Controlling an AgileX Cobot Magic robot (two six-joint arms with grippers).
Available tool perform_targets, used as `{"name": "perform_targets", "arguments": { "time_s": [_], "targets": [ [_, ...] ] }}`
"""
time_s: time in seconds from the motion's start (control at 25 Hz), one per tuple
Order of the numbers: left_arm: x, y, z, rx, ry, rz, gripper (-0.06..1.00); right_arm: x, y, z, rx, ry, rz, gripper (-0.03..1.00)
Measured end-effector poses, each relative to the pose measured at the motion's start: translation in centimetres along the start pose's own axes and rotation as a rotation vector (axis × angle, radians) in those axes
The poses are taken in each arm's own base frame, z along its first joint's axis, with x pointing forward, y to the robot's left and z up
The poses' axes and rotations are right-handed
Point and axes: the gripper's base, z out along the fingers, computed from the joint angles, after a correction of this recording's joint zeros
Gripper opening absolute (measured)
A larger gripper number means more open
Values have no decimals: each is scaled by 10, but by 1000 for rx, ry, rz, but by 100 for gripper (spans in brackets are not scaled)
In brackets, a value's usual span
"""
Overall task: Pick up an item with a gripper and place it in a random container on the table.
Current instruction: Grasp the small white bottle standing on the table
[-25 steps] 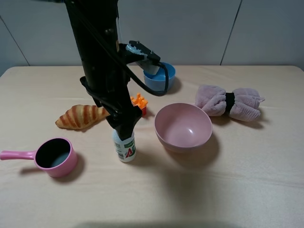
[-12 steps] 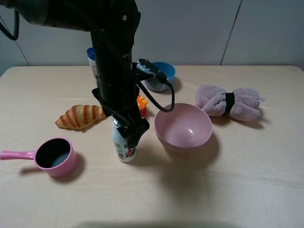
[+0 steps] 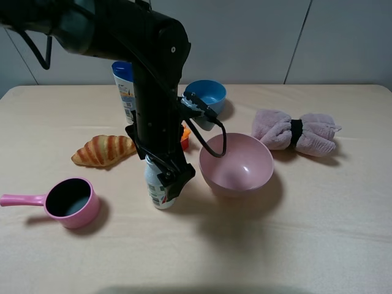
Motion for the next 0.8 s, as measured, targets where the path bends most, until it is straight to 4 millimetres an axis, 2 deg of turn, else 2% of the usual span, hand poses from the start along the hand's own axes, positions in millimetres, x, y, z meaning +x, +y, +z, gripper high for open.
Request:
{"name": "perform_targets", "arguments": {
  "time_s": [0.52, 0.68, 0.8],
  "targets": [
    [-3, -7, 4, -44, 21, 50, 96, 0, 0, 0, -4, 0, 2, 69],
    [-3, -7, 4, -44, 25, 51, 90, 0, 0, 0, -4, 0, 2, 69],
    [-2, -7, 4, -43, 31, 51, 80, 0, 0, 0, -4, 0, 2, 69]
  ]
}}
